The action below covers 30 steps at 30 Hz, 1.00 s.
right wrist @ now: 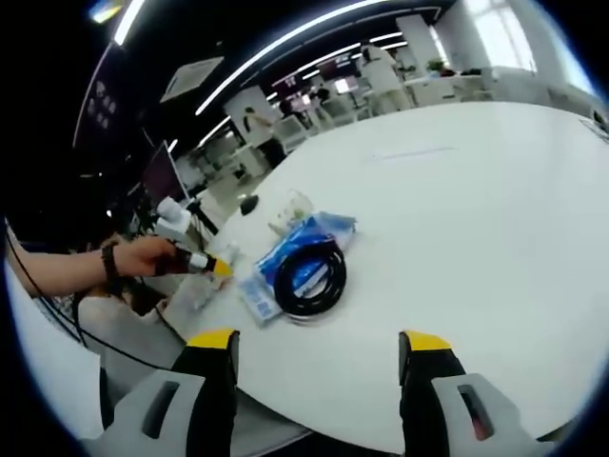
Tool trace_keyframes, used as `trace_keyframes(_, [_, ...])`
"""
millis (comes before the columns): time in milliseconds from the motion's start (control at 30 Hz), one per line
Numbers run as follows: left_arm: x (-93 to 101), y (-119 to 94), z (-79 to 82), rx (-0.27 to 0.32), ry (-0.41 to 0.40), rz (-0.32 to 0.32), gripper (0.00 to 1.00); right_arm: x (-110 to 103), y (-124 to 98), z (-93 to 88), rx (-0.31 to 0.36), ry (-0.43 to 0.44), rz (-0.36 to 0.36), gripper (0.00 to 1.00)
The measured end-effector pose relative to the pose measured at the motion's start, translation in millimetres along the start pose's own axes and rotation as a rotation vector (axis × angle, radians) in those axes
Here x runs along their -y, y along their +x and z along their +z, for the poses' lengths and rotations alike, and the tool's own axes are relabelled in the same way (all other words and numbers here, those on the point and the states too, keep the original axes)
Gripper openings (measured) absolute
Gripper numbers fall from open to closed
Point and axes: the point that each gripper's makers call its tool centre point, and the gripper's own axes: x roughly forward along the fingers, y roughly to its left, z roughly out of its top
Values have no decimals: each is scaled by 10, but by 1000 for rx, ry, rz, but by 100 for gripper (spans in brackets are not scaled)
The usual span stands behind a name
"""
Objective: Arrange the tabletop items into an orderly group along one side of the table until the central work area is clear of visible clutter.
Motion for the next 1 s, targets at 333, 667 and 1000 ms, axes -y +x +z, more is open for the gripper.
trace_keyframes(333, [-68,-251,223,101,-25,22,41,-40,39,14,-2,-3,14,69])
trace_keyframes(667, [-98,-472,169,161,-62,37,41,-90,85,-12,-5,-10,32,69])
trace_keyframes(1000, [-116,-504,153,179,-61,47,41,-122,64,14,1,-15,40,69])
